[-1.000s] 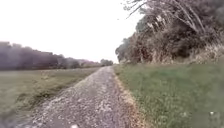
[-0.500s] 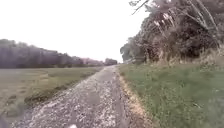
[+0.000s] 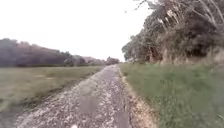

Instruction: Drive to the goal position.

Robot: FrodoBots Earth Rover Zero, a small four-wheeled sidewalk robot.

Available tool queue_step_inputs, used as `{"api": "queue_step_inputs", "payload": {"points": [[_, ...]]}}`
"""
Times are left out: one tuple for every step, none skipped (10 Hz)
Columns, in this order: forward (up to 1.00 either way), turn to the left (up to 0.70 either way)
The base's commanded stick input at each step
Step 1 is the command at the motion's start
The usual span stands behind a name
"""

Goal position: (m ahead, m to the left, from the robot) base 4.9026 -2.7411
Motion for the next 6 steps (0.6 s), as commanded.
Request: {"api": "queue_step_inputs", "payload": {"points": [[0.7,0.0],[0.7,0.0],[0.7,0.0],[0.7,0.03],[0.7,0.08],[0.7,0.12]]}}
